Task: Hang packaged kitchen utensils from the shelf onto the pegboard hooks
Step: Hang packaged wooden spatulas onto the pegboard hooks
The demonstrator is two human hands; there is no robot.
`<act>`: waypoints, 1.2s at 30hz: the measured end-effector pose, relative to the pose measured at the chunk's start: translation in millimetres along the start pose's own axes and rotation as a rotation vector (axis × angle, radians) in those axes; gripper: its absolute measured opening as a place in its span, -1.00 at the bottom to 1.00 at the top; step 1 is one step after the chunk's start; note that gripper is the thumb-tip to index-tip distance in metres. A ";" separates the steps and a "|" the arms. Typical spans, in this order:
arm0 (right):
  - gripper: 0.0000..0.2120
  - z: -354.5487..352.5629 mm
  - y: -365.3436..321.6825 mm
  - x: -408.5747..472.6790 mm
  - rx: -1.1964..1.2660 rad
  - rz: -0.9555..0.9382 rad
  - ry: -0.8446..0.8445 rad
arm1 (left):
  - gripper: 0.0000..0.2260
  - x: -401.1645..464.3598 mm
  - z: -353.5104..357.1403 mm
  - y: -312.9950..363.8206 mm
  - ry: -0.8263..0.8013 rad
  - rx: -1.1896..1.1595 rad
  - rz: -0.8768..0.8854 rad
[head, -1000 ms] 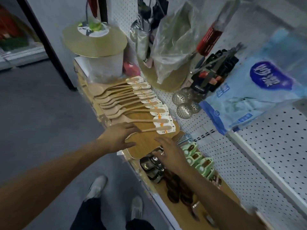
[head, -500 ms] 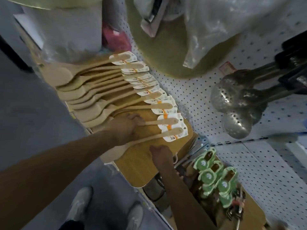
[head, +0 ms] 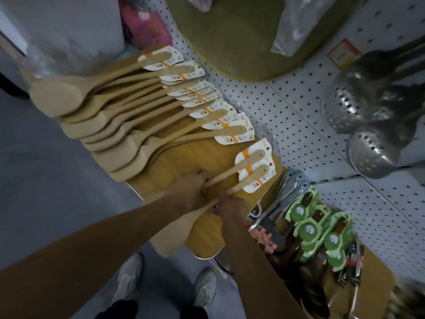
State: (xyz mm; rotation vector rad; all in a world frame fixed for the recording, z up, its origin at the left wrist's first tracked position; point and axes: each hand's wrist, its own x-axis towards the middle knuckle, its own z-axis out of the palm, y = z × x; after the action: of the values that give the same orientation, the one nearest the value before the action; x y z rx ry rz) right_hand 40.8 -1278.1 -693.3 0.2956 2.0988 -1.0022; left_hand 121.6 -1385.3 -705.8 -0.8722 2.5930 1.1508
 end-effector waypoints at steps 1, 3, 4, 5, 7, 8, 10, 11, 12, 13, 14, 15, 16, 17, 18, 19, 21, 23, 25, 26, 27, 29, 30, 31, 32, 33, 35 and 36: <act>-0.74 -6.7 4.2 -4.6 0.032 -0.010 0.007 | -0.76 -6.3 5.7 4.4 -0.023 -0.068 -0.005; -0.84 -22.7 12.7 -19.8 0.073 -0.010 0.017 | -0.79 -20.5 8.1 19.0 -0.038 -0.120 -0.004; -0.87 -31.4 18.4 -27.1 0.086 -0.011 0.012 | -0.80 -27.2 5.8 25.8 -0.045 -0.152 -0.009; -0.85 -40.3 24.1 -34.7 0.111 -0.008 0.002 | -0.80 -33.6 2.3 32.3 -0.045 -0.168 -0.008; -0.78 -55.3 25.3 -58.5 0.148 -0.010 -0.010 | -0.85 -50.4 -5.7 45.1 -0.060 -0.175 0.014; -0.78 -63.5 24.1 -70.9 0.133 -0.020 -0.007 | -0.89 -59.9 -10.9 52.7 -0.067 -0.179 0.021; -0.82 -80.6 23.1 -95.9 0.099 -0.051 0.018 | -0.92 -78.4 -21.9 69.4 -0.057 -0.188 0.050; -0.82 -88.6 24.1 -107.4 0.113 -0.055 0.020 | -0.92 -88.4 -27.7 78.8 -0.055 -0.193 0.064; -0.81 -95.3 24.6 -116.7 0.108 -0.065 0.026 | -0.94 -98.4 -33.3 88.4 -0.054 -0.196 0.076; -0.79 -101.7 25.9 -125.8 0.092 -0.080 0.039 | -0.96 -108.4 -39.0 98.9 -0.061 -0.192 0.088; -0.78 -108.2 27.4 -135.2 0.073 -0.092 0.061 | -0.93 -117.9 -42.7 109.0 -0.077 -0.187 0.103; -0.79 -115.9 30.9 -143.7 0.079 -0.104 0.076 | -0.90 -127.8 -47.2 119.8 -0.098 -0.167 0.116; -0.83 -123.9 30.6 -157.0 0.113 -0.117 0.076 | -0.89 -137.2 -50.3 129.6 -0.116 -0.147 0.133; -0.86 -133.0 31.5 -168.7 0.144 -0.137 0.080 | -0.91 -146.7 -53.6 140.1 -0.134 -0.118 0.147; -0.85 -142.9 31.3 -181.2 0.162 -0.152 0.101 | -0.95 -155.2 -55.8 150.2 -0.154 -0.095 0.166; -0.84 -154.2 31.7 -195.4 0.175 -0.162 0.120 | -0.97 -165.2 -58.2 162.0 -0.167 -0.073 0.191; -0.83 -177.2 39.1 -217.6 0.204 -0.178 0.139 | -0.95 -183.7 -61.9 186.4 -0.198 -0.028 0.248; -0.85 -199.1 53.4 -240.0 0.215 -0.193 0.169 | -0.90 -203.5 -64.4 212.5 -0.241 0.043 0.344; -0.86 -220.6 75.5 -255.3 0.237 -0.220 0.202 | -0.85 -220.2 -63.4 239.2 -0.287 0.107 0.434; -0.84 -233.0 84.8 -265.5 0.238 -0.240 0.224 | -0.85 -227.4 -60.8 252.3 -0.311 0.133 0.469; -0.83 -246.2 101.2 -266.5 0.243 -0.261 0.230 | -0.85 -234.6 -58.4 266.9 -0.333 0.151 0.495; -0.80 -276.1 116.0 -289.5 0.277 -0.319 0.240 | -0.84 -247.5 -50.8 295.4 -0.359 0.161 0.548; -0.75 -291.9 116.6 -306.9 0.268 -0.331 0.267 | -0.85 -253.2 -45.6 309.5 -0.365 0.163 0.578; -0.69 -308.1 115.6 -325.2 0.259 -0.345 0.306 | -0.86 -260.3 -40.8 324.9 -0.367 0.169 0.607; -0.63 -324.2 115.3 -341.2 0.255 -0.354 0.346 | -0.86 -267.2 -35.4 339.7 -0.366 0.173 0.633; -0.65 -340.6 119.0 -351.8 0.256 -0.369 0.373 | -0.86 -274.9 -29.9 354.6 -0.366 0.180 0.650; -0.84 -370.6 129.8 -369.5 0.287 -0.410 0.406 | -0.84 -291.3 -17.9 382.9 -0.369 0.176 0.682; -0.90 -385.5 136.1 -377.6 0.282 -0.434 0.426 | -0.83 -299.6 -11.1 396.5 -0.360 0.167 0.700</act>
State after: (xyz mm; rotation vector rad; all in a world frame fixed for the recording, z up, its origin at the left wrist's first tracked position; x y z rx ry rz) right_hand 150.7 -859.5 -343.4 0.2077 2.4635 -1.6154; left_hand 137.5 -1050.5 -338.7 0.2975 2.6719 1.0658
